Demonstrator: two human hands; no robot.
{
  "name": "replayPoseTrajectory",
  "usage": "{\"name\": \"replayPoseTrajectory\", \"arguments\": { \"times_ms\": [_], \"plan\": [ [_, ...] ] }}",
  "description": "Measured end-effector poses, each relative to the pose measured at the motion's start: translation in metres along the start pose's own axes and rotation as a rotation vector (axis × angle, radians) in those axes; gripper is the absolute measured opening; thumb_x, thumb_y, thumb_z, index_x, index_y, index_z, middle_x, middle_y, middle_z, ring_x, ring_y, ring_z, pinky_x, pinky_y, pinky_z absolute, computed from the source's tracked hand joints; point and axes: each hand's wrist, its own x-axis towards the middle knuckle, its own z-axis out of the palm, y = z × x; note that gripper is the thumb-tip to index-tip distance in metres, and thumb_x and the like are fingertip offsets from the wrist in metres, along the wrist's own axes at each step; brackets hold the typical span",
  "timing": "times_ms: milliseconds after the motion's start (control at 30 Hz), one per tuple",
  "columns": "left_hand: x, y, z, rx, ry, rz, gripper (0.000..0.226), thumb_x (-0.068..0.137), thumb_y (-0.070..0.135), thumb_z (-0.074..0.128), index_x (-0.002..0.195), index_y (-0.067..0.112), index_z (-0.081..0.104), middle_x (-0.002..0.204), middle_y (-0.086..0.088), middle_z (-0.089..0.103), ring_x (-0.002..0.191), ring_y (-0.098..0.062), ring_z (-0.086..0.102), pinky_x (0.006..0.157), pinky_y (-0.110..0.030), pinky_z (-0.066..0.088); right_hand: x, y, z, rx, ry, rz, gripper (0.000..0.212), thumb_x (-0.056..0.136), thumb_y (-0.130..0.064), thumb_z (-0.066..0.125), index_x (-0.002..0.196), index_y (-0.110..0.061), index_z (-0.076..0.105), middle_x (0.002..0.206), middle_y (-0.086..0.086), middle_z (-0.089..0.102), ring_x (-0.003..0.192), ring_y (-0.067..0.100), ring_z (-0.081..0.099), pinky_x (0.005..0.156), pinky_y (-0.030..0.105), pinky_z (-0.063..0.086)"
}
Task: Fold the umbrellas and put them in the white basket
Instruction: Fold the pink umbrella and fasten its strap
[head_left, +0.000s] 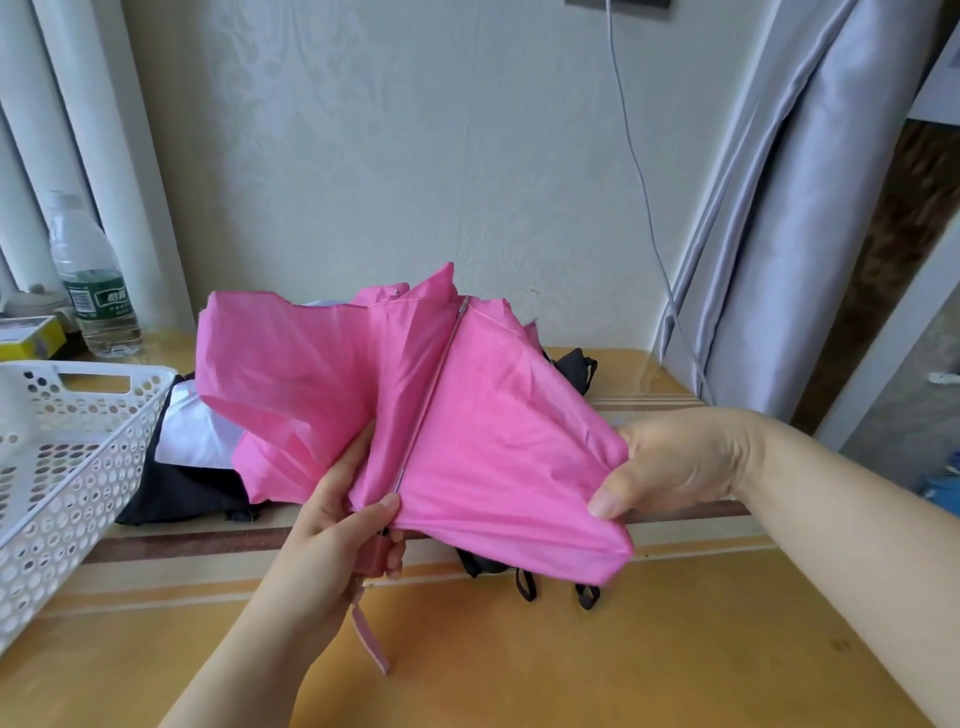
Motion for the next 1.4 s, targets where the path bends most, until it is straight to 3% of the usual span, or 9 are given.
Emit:
{"name": "replayPoseTrajectory", "arguments": {
  "times_ms": [167,267,333,467,567,700,833,1100,1400],
  "plan": [
    [0.001,0.002,-0.006,-0.020,0.050,0.024,0.065,0.083,-0.003,0.054,0.131,0.041,0.054,0.066,-0.006,0.052,0.048,-0.018,0.045,0.042,-0.026,0.043,-0.007,-0.004,-0.005,-0.329,0.113,0.119,0.021,0.086,-0.024,0.058,0.105,-0.020,0.067,0.121,-0.031,0.060,0.120,-0.009,0.050,0.102,0.010,0.035],
    [0.002,0.004,-0.006,-0.037,0.069,0.061,0.065,0.085,-0.003,0.052,0.135,0.039,0.051,0.066,-0.002,0.056,0.048,-0.018,0.046,0.043,-0.026,0.043,-0.023,-0.009,-0.017,-0.237,0.556,0.033,0.036,0.075,-0.047,0.076,0.095,-0.018,0.074,0.126,-0.029,0.055,0.119,-0.010,0.048,0.110,0.020,0.029],
    [0.002,0.005,-0.006,-0.031,0.078,0.077,0.064,0.090,-0.005,0.047,0.137,0.039,0.049,0.065,-0.001,0.055,0.047,-0.018,0.045,0.043,-0.025,0.044,-0.027,-0.003,-0.022,-0.048,0.766,-0.035,0.035,0.070,-0.039,0.074,0.094,-0.013,0.074,0.128,-0.013,0.060,0.117,0.004,0.054,0.105,0.033,0.038],
    [0.001,0.003,-0.003,-0.020,0.079,0.088,0.063,0.091,-0.005,0.046,0.136,0.039,0.048,0.062,0.000,0.055,0.047,-0.018,0.045,0.044,-0.024,0.045,-0.020,0.008,-0.015,0.167,0.767,-0.104,0.027,0.077,-0.007,0.068,0.101,0.001,0.063,0.095,0.015,0.068,0.081,0.019,0.069,0.071,0.026,0.059],
    [0.000,0.001,-0.003,-0.023,0.089,0.097,0.064,0.090,-0.004,0.048,0.134,0.043,0.050,0.068,-0.005,0.054,0.048,-0.020,0.046,0.045,-0.025,0.045,-0.020,0.006,-0.010,0.168,0.876,-0.127,0.029,0.081,0.018,0.058,0.093,-0.007,0.054,0.085,0.014,0.063,0.070,0.018,0.068,0.068,0.030,0.060],
    [-0.001,-0.001,-0.001,0.013,0.099,0.121,0.066,0.092,-0.004,0.049,0.132,0.048,0.049,0.068,-0.008,0.051,0.053,-0.021,0.047,0.047,-0.027,0.046,-0.013,0.012,-0.002,0.144,0.891,0.087,0.066,0.081,-0.013,0.072,0.137,-0.028,0.039,0.089,0.011,0.071,0.077,0.016,0.071,0.072,0.030,0.059],
    [0.000,-0.003,0.001,0.023,0.116,0.123,0.064,0.093,-0.002,0.049,0.123,0.055,0.050,0.069,-0.003,0.056,0.053,-0.021,0.049,0.049,-0.027,0.046,0.008,0.007,0.022,0.303,0.838,0.174,0.064,0.068,-0.050,0.067,0.116,-0.009,0.056,0.093,0.014,0.074,0.082,0.023,0.073,0.073,0.032,0.058],
    [0.001,-0.002,0.001,-0.025,0.157,0.118,0.062,0.093,-0.002,0.049,0.133,0.044,0.049,0.060,-0.004,0.052,0.046,-0.020,0.048,0.045,-0.025,0.044,0.024,0.016,0.038,0.336,1.140,-0.282,0.020,0.086,0.003,0.063,0.103,-0.007,0.064,0.087,0.006,0.071,0.064,0.009,0.067,0.056,0.019,0.053],
    [0.000,-0.004,0.002,-0.029,0.156,0.133,0.062,0.094,-0.003,0.047,0.132,0.045,0.048,0.066,-0.003,0.056,0.047,-0.020,0.048,0.044,-0.026,0.046,0.027,0.033,0.044,0.315,1.161,-0.244,0.024,0.086,-0.006,0.066,0.110,-0.005,0.062,0.086,0.008,0.075,0.072,0.017,0.072,0.070,0.028,0.053]
  ]
}}
